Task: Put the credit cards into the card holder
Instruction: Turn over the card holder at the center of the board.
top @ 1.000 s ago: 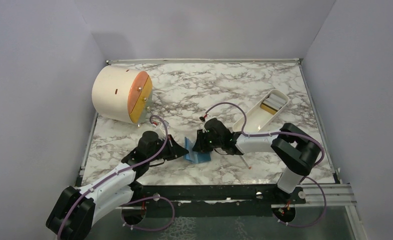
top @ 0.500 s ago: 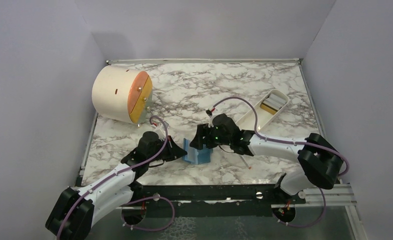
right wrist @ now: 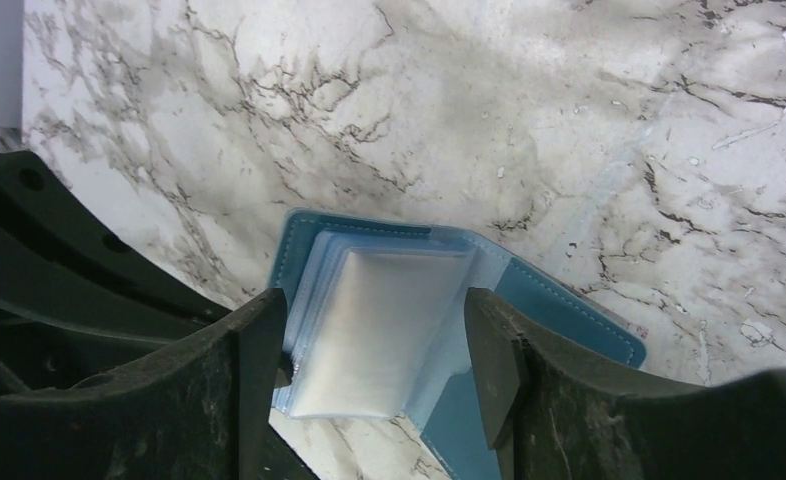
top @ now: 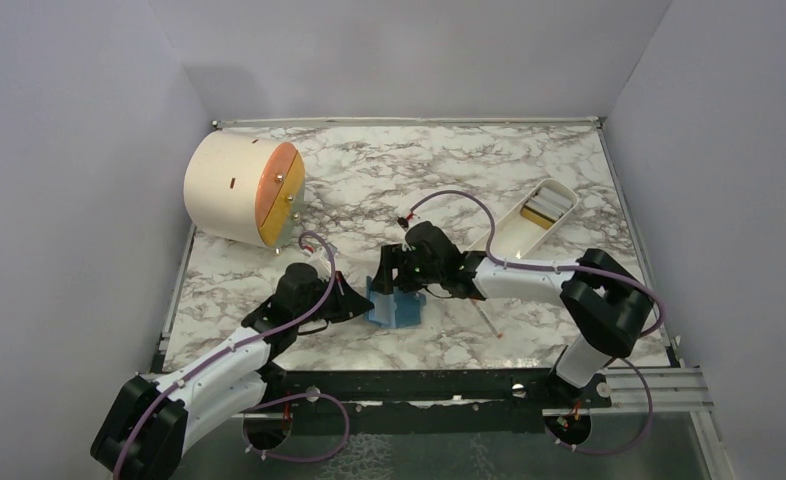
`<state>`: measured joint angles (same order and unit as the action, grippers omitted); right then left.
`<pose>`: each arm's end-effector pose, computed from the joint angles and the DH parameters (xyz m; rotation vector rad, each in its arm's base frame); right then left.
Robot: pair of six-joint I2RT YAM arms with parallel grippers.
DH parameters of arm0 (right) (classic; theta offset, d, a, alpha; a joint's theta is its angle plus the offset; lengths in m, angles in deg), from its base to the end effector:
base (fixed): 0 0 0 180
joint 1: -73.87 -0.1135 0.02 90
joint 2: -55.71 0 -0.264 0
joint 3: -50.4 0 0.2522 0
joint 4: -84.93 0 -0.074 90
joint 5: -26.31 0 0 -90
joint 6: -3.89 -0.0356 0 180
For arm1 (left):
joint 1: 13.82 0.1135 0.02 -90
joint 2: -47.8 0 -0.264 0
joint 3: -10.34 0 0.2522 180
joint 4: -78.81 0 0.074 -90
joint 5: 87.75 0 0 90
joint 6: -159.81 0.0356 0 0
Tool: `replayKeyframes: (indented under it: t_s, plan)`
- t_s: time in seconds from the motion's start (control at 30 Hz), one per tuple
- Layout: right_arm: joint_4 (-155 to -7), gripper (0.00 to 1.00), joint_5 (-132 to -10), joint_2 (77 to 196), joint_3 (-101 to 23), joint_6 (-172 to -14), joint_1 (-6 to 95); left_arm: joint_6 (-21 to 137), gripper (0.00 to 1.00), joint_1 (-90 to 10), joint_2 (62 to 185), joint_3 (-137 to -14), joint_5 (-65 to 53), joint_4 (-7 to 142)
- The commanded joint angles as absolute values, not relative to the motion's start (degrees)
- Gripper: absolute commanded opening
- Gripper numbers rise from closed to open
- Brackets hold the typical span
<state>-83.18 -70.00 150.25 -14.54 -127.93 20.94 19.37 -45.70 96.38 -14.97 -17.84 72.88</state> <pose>0.2031 0.2753 0.1796 -0.3026 2.4727 0.9186 0.1386 -0.1006 0.1594 -0.1339 2.2900 -1.1853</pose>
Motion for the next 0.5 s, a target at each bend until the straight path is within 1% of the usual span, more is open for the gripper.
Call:
replayKeyframes:
  t_s: [0.0, 0.1, 0.47]
  plan:
    - [-82.2, 0.64, -68.9, 151.7, -15.5, -128.8, 20.6, 20.3, 0.0, -45.7, 95.2, -16.4, -16.4, 71.8]
    - [-82.4, 0.61, -68.5, 151.8, -15.2, -128.7, 20.6, 20.2, 0.0, -45.7, 95.3, -16.6, -15.6, 71.2]
    - [-82.6, 0.59, -69.0, 153.7, -15.1, -128.1, 20.6, 20.3, 0.0, -45.8, 95.8, -17.2, -15.0, 70.7]
